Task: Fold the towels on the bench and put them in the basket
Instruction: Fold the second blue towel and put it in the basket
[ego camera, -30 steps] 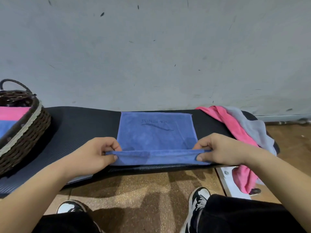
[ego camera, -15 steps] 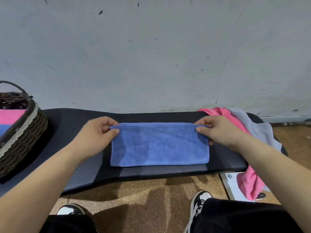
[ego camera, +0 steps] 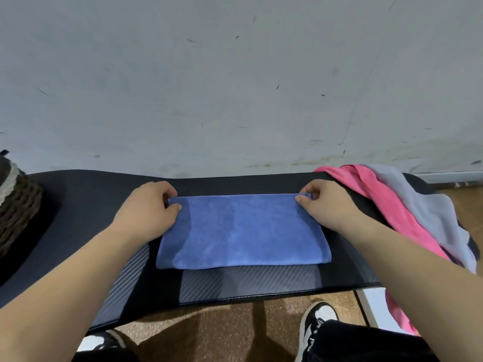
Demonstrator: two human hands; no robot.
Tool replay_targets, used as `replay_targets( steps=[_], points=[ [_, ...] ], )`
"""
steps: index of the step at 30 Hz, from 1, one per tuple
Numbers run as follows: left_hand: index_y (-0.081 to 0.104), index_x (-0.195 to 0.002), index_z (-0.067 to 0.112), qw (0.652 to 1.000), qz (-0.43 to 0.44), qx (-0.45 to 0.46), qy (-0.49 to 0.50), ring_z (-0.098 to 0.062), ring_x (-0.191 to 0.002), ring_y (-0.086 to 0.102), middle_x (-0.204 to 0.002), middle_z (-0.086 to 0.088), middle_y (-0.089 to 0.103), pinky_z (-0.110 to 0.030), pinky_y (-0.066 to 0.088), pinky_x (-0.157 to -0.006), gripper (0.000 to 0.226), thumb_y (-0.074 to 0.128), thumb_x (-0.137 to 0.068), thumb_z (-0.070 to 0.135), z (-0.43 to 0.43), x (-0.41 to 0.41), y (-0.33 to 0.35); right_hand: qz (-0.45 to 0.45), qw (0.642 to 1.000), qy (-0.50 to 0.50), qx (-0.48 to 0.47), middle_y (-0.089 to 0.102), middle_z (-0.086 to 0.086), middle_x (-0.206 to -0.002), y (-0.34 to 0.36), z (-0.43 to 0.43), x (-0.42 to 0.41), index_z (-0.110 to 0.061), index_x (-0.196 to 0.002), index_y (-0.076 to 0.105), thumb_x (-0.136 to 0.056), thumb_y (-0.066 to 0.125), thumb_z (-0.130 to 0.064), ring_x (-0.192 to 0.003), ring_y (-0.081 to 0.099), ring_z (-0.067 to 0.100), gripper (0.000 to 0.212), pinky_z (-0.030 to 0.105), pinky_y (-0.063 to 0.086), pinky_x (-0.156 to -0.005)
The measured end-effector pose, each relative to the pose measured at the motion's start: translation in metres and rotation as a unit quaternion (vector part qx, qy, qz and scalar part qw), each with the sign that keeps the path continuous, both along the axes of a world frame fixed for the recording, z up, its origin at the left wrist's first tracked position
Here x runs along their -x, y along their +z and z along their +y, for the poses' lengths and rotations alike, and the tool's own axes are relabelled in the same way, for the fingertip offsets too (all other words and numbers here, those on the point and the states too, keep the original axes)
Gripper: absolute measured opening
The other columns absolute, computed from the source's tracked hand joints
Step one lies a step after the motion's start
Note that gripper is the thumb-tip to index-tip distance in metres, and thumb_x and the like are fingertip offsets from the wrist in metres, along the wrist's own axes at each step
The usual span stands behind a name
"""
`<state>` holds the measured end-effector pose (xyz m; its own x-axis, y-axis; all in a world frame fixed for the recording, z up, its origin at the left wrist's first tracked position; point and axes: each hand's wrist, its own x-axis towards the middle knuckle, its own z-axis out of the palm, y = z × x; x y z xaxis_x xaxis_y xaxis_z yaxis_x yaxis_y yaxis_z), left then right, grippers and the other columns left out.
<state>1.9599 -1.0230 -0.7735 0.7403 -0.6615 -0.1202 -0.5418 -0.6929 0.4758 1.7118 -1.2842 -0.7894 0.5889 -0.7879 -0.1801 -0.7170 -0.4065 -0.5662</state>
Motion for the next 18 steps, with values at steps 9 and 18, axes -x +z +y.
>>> replay_targets(
  steps=[9, 18],
  points=[
    [0.062, -0.117, 0.022, 0.995, 0.094, -0.043, 0.009, -0.018, -0.099, 0.064, -0.111, 0.004, 0.066, -0.038, 0.056, -0.088, 0.041, 0.080, -0.080, 0.031, -0.004, 0.007, 0.004, 0.068, 0.981, 0.145, 0.110, 0.038, 0.010, -0.157, 0.027, 0.052, -0.012, -0.019, -0.149, 0.046, -0.091, 0.060, -0.053, -0.149, 0.029, 0.031, 0.069, 0.044, 0.030, -0.121],
    [0.059, -0.090, 0.009, 0.996, 0.084, 0.013, 0.041, -0.020, -0.069, 0.055, -0.077, -0.002, 0.061, -0.033, 0.045, -0.063, 0.029, 0.074, -0.083, 0.033, 0.005, 0.013, 0.006, 0.276, 0.925, 0.261, 0.019, -0.033, -0.002, -0.165, 0.021, 0.097, -0.010, -0.038, -0.159, -0.017, -0.094, 0.031, -0.076, -0.152, -0.031, 0.026, 0.090, 0.050, -0.008, -0.126]
  ],
)
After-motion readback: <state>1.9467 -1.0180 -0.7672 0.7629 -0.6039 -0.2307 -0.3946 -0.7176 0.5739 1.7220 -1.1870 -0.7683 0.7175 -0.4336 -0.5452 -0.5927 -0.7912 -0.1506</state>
